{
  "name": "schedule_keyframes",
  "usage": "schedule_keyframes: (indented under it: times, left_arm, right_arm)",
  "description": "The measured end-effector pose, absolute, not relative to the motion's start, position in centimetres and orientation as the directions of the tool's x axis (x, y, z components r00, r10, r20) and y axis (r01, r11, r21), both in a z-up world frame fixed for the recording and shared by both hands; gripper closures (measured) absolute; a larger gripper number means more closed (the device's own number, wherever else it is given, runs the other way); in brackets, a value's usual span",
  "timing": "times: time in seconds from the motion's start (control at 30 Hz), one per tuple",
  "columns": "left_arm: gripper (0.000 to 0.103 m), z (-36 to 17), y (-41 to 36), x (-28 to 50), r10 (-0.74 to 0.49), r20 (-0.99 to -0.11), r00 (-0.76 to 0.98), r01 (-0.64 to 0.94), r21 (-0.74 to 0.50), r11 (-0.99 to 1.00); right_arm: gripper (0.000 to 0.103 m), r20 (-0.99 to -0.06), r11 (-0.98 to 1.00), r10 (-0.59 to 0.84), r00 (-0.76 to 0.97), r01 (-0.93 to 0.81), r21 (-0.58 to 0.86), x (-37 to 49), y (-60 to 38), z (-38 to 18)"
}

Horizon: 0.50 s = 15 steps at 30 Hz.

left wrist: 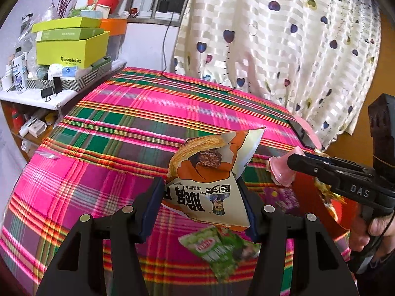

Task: Organize snacks
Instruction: 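Carry the bread packet and pink cup over the red basket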

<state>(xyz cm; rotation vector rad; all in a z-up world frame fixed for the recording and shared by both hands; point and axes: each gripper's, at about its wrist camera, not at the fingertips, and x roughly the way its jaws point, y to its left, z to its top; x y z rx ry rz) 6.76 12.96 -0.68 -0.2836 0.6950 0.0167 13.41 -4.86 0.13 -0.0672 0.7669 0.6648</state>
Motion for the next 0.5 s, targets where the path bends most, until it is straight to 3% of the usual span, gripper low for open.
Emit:
schedule_keyframes:
  times: [0.5]
  left_arm:
    - [0.046,2.3,5.8,4.3,-0.155,-0.606,0.780,0.025,-0.219,0.975]
  right_arm:
    - [0.080,-0.593,0.805,0.556,0.582,-0.555,0.209,6.9,-11.2,2.5]
